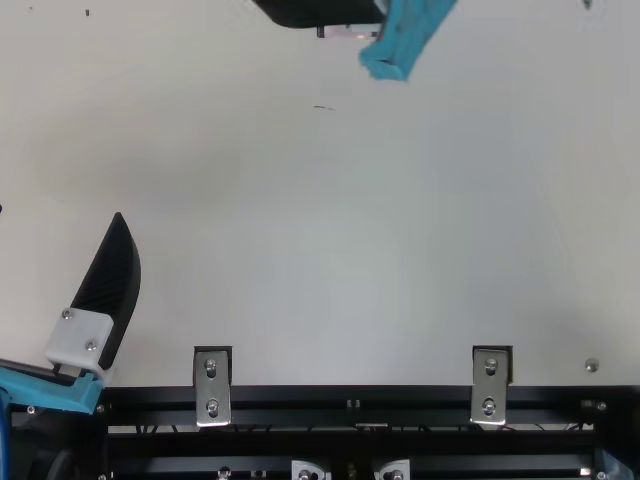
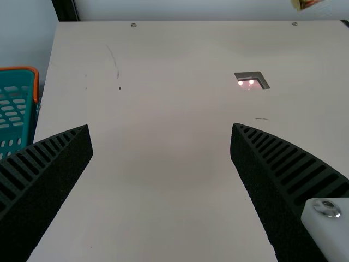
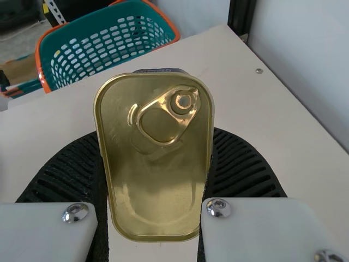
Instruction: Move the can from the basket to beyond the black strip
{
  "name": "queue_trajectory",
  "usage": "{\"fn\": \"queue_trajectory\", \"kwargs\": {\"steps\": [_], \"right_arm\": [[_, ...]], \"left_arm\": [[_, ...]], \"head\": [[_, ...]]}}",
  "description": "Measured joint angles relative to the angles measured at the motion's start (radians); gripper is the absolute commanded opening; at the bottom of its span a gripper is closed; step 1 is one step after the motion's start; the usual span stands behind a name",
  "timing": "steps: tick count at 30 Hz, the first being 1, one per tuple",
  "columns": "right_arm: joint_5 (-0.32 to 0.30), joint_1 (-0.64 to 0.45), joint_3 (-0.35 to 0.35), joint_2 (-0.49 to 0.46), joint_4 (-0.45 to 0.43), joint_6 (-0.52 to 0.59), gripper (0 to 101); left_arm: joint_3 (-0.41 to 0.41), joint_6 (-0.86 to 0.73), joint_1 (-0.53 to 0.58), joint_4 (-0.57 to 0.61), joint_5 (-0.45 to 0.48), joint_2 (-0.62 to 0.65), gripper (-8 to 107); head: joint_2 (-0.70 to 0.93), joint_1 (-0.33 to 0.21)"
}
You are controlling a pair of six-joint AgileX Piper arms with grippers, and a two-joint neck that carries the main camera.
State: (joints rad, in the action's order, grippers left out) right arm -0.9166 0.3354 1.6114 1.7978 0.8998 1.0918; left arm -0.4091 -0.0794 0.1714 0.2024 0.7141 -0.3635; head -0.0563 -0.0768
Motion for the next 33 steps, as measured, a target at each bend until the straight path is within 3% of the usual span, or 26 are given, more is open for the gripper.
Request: {"fn": "queue_trajectory", "kwargs": {"steps": [4, 13, 20, 33], "right_arm": [[0.034, -0.040, -0.077, -0.001, 0.137, 0.108, 0], [0.024, -0.104, -0.199, 0.016, 0.389, 0.334, 0], [0.017, -0.135, -0.247, 0.040, 0.500, 0.445, 0], [-0.005, -0.160, -0.275, 0.104, 0.611, 0.582, 0]], "left_arm": [[0.000, 0.000, 0.000, 0.000, 0.000, 0.000, 90], [0.000, 0.000, 0.000, 0.000, 0.000, 0.000, 90], [0.000, 0.000, 0.000, 0.000, 0.000, 0.000, 90], [0.000, 0.000, 0.000, 0.000, 0.000, 0.000, 90]], "head": [[0.000, 0.005], [0.000, 0.000], [0.000, 0.000], [0.000, 0.000]]}}
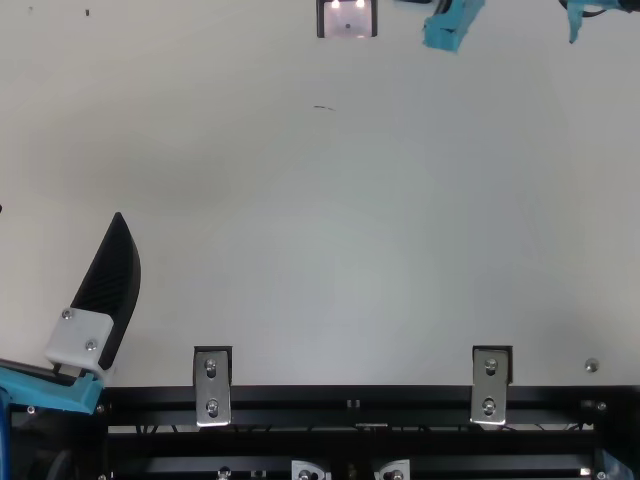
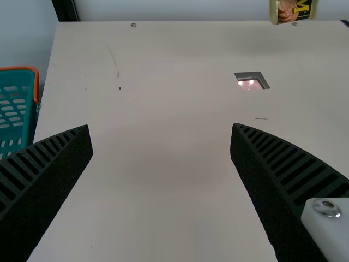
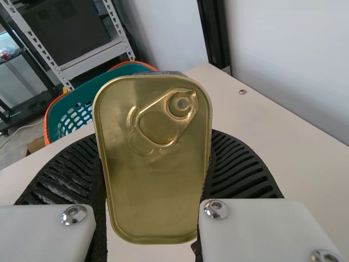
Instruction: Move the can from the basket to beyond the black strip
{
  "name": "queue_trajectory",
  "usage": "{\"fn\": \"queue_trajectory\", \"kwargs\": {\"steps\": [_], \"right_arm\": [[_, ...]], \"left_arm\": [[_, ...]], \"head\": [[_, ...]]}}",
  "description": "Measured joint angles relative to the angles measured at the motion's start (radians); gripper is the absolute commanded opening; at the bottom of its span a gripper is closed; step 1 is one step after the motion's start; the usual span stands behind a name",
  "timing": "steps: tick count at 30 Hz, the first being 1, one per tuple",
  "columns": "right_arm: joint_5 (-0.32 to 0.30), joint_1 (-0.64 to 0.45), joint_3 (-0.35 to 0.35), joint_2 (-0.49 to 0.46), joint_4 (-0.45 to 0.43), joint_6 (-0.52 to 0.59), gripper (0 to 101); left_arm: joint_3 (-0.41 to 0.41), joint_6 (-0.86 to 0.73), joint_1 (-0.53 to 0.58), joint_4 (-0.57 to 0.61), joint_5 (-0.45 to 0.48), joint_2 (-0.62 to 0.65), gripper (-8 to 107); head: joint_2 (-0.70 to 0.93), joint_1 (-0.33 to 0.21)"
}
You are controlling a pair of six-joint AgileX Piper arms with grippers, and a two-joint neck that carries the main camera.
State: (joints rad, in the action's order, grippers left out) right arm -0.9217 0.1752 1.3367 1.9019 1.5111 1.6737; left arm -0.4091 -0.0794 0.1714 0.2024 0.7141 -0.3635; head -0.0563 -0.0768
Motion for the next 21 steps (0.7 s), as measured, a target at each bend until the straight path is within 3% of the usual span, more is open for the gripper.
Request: {"fn": "queue_trajectory", "kwargs": {"steps": [10, 21], "right_arm": [[0.000, -0.015, -0.008, 0.049, 0.061, 0.074, 0], [0.002, -0.026, -0.001, 0.084, 0.071, 0.094, 0]], "left_arm": [[0.000, 0.000, 0.000, 0.000, 0.000, 0.000, 90], [0.000, 0.000, 0.000, 0.000, 0.000, 0.000, 90]], "head": [[0.000, 0.000], [0.000, 0.000]]}}
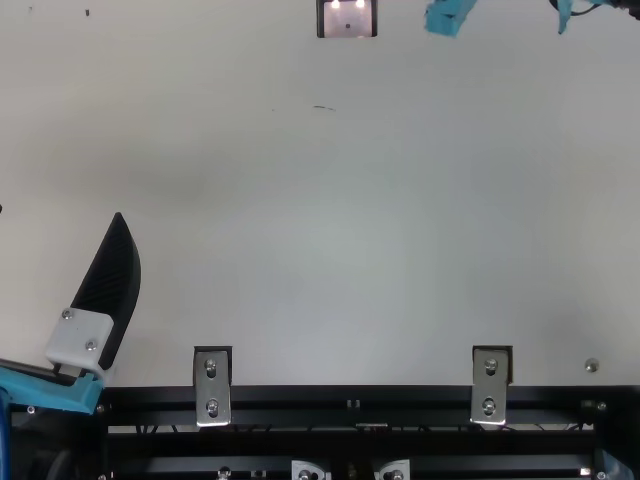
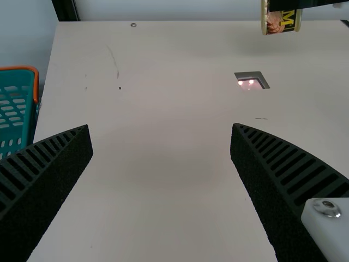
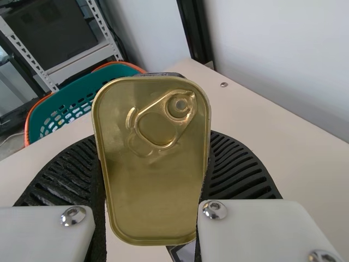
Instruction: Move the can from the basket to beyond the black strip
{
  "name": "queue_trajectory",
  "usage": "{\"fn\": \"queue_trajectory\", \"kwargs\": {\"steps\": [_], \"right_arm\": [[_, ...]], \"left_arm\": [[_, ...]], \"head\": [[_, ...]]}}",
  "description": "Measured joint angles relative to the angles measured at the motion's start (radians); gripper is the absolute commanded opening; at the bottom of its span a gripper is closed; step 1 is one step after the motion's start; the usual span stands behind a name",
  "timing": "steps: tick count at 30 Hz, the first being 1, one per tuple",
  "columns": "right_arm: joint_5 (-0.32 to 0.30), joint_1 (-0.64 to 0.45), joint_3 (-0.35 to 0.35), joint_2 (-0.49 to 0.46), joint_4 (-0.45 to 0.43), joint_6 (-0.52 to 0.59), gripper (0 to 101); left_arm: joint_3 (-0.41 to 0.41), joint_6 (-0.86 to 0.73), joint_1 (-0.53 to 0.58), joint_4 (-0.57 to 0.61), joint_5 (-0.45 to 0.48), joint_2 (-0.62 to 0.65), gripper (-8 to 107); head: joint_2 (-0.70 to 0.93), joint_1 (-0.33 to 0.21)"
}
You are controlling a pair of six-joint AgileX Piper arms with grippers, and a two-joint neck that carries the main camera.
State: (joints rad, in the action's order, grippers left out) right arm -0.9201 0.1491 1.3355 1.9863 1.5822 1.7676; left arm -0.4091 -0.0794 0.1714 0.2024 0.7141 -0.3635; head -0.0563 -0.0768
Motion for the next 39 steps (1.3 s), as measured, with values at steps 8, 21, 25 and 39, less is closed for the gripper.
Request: {"fn": "queue_trajectory", "kwargs": {"steps": [8, 21, 25, 39], "right_arm": [[0.026, -0.017, -0.016, -0.011, 0.023, 0.014, 0], [0.089, -0.083, -0.100, -0.109, 0.052, 0.028, 0], [0.110, -0.105, -0.136, -0.146, 0.042, 0.028, 0], [0.210, -0.192, -0.252, -0.299, -0.047, -0.054, 0]], "left_arm": [[0.000, 0.000, 0.000, 0.000, 0.000, 0.000, 90], [0.000, 0.000, 0.000, 0.000, 0.000, 0.000, 90], [0.000, 0.000, 0.000, 0.000, 0.000, 0.000, 90], [0.000, 0.000, 0.000, 0.000, 0.000, 0.000, 90]], "head": [[0.000, 0.000], [0.000, 0.000], [0.000, 0.000], [-0.143, 0.000]]}}
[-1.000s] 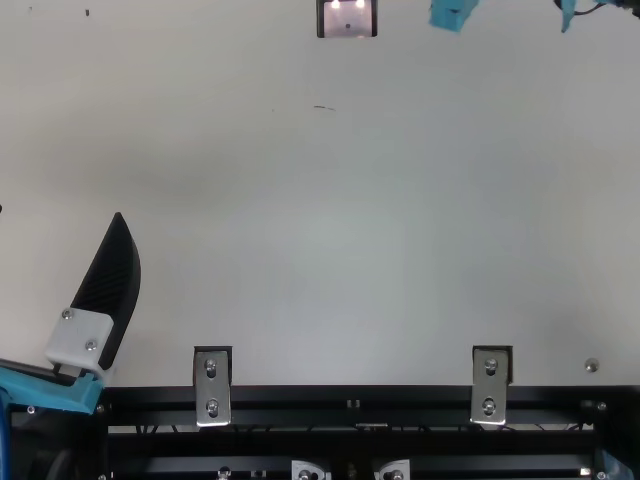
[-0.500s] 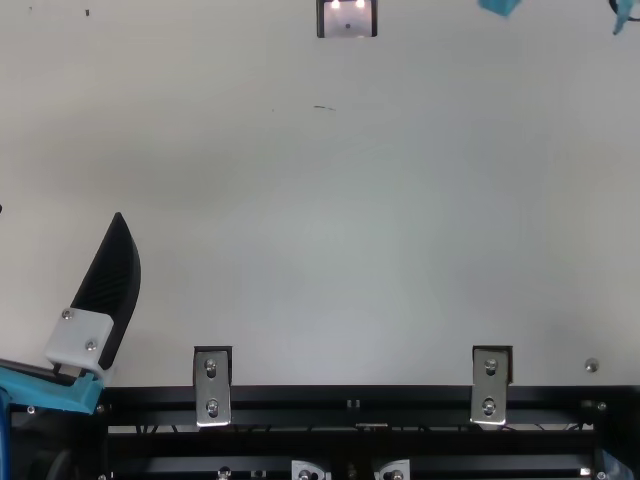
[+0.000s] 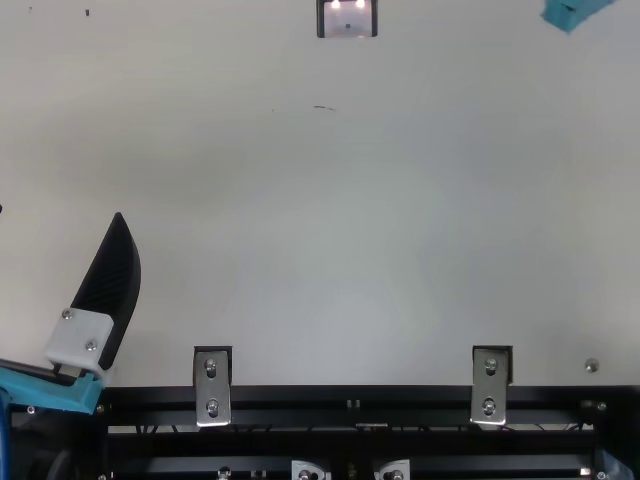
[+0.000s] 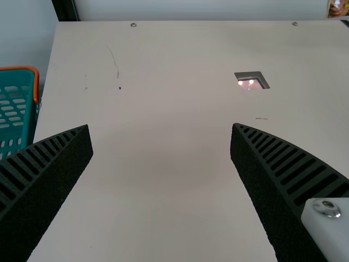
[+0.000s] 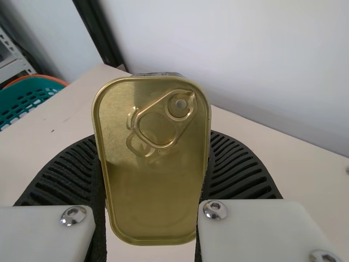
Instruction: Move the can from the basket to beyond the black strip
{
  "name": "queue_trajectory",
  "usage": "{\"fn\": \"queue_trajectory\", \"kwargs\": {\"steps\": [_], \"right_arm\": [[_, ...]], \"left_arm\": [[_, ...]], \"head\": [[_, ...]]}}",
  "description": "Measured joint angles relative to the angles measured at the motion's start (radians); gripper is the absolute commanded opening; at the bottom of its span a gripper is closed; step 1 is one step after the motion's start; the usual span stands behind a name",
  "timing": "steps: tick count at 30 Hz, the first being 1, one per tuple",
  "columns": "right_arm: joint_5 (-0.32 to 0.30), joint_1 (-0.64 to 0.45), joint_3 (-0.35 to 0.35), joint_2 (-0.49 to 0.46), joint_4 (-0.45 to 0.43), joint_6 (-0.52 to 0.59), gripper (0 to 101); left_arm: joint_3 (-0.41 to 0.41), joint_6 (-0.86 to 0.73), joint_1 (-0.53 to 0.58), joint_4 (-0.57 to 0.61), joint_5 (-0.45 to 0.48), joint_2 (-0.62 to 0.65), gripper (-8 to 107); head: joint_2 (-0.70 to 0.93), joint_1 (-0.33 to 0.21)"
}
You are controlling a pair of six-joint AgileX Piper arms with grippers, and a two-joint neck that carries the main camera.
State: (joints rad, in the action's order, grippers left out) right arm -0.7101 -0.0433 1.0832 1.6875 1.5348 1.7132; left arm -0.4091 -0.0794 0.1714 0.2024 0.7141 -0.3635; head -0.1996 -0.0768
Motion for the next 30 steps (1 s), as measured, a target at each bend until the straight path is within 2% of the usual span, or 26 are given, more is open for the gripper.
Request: {"fn": "queue_trajectory", "kwargs": {"steps": [8, 10, 21, 30], "right_arm": [[0.048, -0.073, -0.062, -0.097, -0.106, -0.096, 0], [0.057, -0.093, -0.074, -0.123, -0.138, -0.124, 0], [0.064, -0.225, -0.131, -0.260, -0.340, -0.291, 0], [0.063, -0.346, -0.118, -0.333, -0.584, -0.465, 0]], "left_arm": [[0.000, 0.000, 0.000, 0.000, 0.000, 0.000, 90], [0.000, 0.000, 0.000, 0.000, 0.000, 0.000, 90], [0.000, 0.000, 0.000, 0.000, 0.000, 0.000, 90], [0.000, 0.000, 0.000, 0.000, 0.000, 0.000, 90]], "head": [[-0.102, -0.015], [-0.128, -0.036], [-0.220, -0.051], [-0.220, -0.051]]}}
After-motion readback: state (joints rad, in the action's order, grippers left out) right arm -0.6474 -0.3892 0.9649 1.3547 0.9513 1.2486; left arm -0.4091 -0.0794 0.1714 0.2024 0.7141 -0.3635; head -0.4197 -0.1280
